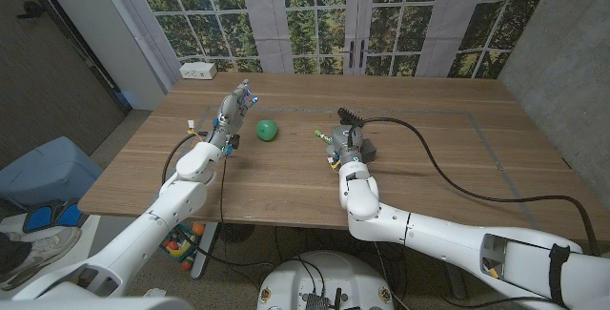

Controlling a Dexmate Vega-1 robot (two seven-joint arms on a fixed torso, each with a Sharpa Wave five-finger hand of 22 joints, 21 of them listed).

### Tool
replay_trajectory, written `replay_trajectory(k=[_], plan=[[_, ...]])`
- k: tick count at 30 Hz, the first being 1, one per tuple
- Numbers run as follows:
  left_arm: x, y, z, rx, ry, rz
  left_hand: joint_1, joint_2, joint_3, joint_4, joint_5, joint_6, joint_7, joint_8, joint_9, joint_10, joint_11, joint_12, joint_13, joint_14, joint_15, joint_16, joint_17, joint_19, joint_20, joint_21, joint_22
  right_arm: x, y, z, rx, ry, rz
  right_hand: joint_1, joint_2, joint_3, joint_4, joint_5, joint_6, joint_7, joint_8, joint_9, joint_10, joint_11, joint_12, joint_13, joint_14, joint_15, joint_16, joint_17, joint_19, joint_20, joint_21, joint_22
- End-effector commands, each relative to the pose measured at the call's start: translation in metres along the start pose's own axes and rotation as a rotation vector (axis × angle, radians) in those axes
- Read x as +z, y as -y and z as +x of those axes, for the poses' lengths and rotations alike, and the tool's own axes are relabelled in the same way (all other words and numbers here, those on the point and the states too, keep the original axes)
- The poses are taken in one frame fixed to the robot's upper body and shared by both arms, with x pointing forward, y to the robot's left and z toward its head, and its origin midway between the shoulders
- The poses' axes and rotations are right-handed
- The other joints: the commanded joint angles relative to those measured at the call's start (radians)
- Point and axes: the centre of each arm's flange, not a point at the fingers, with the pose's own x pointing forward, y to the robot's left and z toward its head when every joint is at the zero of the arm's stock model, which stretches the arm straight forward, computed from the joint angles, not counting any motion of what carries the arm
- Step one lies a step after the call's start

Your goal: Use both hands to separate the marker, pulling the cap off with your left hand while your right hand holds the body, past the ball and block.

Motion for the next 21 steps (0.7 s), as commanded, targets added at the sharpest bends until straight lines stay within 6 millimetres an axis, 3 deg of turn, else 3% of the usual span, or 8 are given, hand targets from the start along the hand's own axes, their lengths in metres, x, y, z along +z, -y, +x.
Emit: replay_trajectory(k=[1, 13, 18, 21], plan=[[0.001, 0.003, 0.001, -0.002, -0.008, 0.009, 0.012, 0.019, -0.001, -0.031, -0.006, 0.017, 0.005, 0.008, 0.006, 0.017, 0.002, 0.008, 0.005, 0.018, -0.021, 0.006, 0.0, 0.021, -0.016, -0.005, 0.001, -0.012, 0.004, -0.004, -0.206, 0.106, 0.117, 0.002, 0.006, -0.005, 0.007, 0.013, 0.057, -0.065, 0.052, 0.097, 0.065, -0.073, 0.013, 0.177, -0.009, -0.13, -0.012, 0.014, -0.014, -0.091, 0.013, 0.005], [0.003, 0.003, 0.002, -0.018, -0.028, 0.044, 0.03, 0.004, -0.011, -0.082, -0.016, 0.035, 0.002, 0.009, 0.007, 0.054, 0.01, 0.014, 0.005, 0.053, -0.011, 0.009, 0.0, 0.056, -0.013, -0.012, 0.001, -0.027, 0.011, -0.005, -0.357, 0.191, 0.229, 0.011, 0.002, -0.015, 0.008, 0.032, 0.056, -0.056, 0.08, 0.136, 0.07, -0.075, 0.037, 0.232, 0.017, -0.134, -0.024, 0.058, -0.022, -0.103, 0.045, 0.007], [0.006, 0.004, 0.003, -0.026, -0.042, 0.077, 0.074, -0.011, -0.012, -0.162, -0.028, 0.098, -0.031, 0.02, 0.008, 0.115, 0.024, 0.023, 0.008, 0.139, 0.011, 0.02, 0.002, 0.118, 0.011, -0.02, 0.003, -0.031, 0.016, -0.005, -0.395, 0.203, 0.244, 0.012, -0.001, -0.019, 0.008, 0.035, 0.056, -0.053, 0.085, 0.143, 0.069, -0.075, 0.041, 0.243, 0.02, -0.134, -0.026, 0.068, -0.023, -0.104, 0.052, 0.008], [0.01, 0.004, 0.004, -0.033, -0.053, 0.115, 0.098, -0.017, -0.014, -0.182, -0.031, 0.14, -0.048, 0.025, 0.01, 0.161, 0.027, 0.032, 0.01, 0.194, 0.018, 0.026, 0.004, 0.15, 0.032, -0.022, 0.006, -0.035, 0.019, -0.005, -0.414, 0.215, 0.249, 0.012, -0.002, -0.022, 0.009, 0.038, 0.054, -0.051, 0.089, 0.149, 0.069, -0.075, 0.043, 0.251, 0.023, -0.133, -0.027, 0.076, -0.024, -0.108, 0.057, 0.008]])
